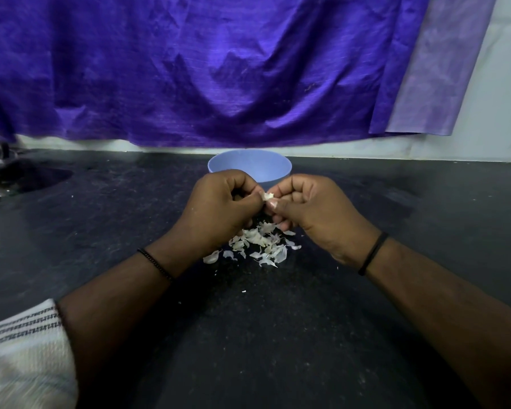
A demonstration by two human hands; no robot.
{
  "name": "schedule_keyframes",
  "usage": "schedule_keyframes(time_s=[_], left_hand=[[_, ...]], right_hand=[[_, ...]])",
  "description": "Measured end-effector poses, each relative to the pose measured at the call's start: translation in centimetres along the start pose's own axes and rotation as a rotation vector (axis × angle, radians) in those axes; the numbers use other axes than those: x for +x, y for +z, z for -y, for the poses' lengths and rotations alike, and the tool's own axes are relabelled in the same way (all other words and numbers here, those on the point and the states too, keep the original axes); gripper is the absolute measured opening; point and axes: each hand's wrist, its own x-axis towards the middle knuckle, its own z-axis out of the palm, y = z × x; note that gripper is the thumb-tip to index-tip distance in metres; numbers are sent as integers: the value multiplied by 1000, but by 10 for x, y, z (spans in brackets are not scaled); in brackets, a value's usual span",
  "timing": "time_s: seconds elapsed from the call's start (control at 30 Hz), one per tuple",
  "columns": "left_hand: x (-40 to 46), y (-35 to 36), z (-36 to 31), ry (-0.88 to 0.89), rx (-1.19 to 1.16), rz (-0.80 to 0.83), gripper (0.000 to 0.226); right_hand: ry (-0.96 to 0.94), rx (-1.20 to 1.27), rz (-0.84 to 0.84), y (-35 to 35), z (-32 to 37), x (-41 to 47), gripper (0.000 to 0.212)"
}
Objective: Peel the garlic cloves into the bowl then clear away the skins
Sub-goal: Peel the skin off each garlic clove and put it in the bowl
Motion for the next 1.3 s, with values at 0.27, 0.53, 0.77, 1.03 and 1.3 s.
schedule_keyframes(time_s=[0.27,0.53,0.77,1.03,1.3], left_hand=[[1,-1,1,51,53,-55,13],[1,-4,1,41,69,-85,13],[3,-5,1,-11,22,-140,13],[-1,0,2,-18,103,-42,22],[-3,0,-4,-83,-214,11,6]], right_hand=[[-8,-29,-7,-3,2,1,9],[-2,16,-24,-4,-1,2,14],[-4,72,-31,-4,0,1,14],[6,139,-32,-2,2,-1,24],[-6,109,-67,-3,2,-2,11]])
